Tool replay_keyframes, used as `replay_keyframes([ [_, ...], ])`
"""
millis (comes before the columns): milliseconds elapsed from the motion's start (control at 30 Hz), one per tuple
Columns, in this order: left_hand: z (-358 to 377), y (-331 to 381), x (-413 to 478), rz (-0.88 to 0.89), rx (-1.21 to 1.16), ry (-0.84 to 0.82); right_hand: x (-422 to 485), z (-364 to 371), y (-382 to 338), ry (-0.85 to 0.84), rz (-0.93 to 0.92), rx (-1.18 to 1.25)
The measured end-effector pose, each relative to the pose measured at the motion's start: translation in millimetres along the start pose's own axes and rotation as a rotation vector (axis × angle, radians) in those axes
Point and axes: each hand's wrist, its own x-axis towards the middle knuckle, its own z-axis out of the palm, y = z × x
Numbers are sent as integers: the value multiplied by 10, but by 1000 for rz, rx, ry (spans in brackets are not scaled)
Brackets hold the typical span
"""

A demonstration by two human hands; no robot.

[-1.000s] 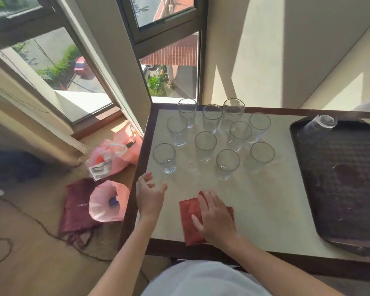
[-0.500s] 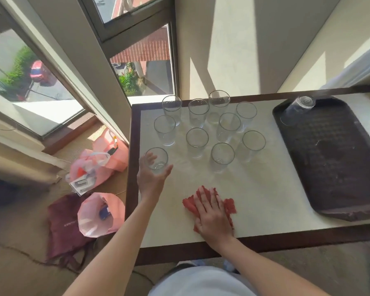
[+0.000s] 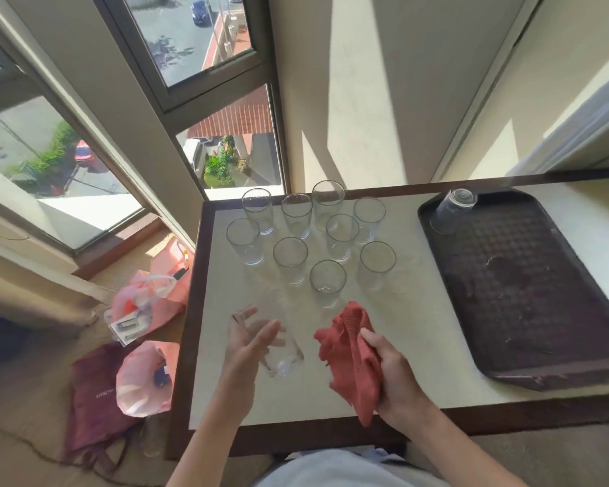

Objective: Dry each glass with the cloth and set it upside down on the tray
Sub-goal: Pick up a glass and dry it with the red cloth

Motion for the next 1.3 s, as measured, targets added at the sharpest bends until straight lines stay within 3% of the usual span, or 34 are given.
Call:
replay_keyframes([
  [133,513,128,-187,5,-41,-177,-318,24,-338,-103,-135,-23],
  [300,1180,327,-375,-14,-128,-343,-408,31,-574,-60,-374,-156],
  [467,1525,366,-495,77,30,-257,-404,-126,-652,-21,-446,-329],
  [667,1761,497,-500,91,-59,-197,-469,-88,-646,79,-670,-563],
  [867,1909,380,-512,52,-155,-238,-327,-173,-1128,90,-611,-324],
  [1067,1878,432,-419,74,-201,-182,-517,-120,-763,201,-886,-669],
  [1167,1853,441,-406,74,-215,-183,-440,-135,-815,56,-711,-418],
  [1300,1853,429,-403,93,-146,-239,-324,-125,-1009,65,-502,-216],
])
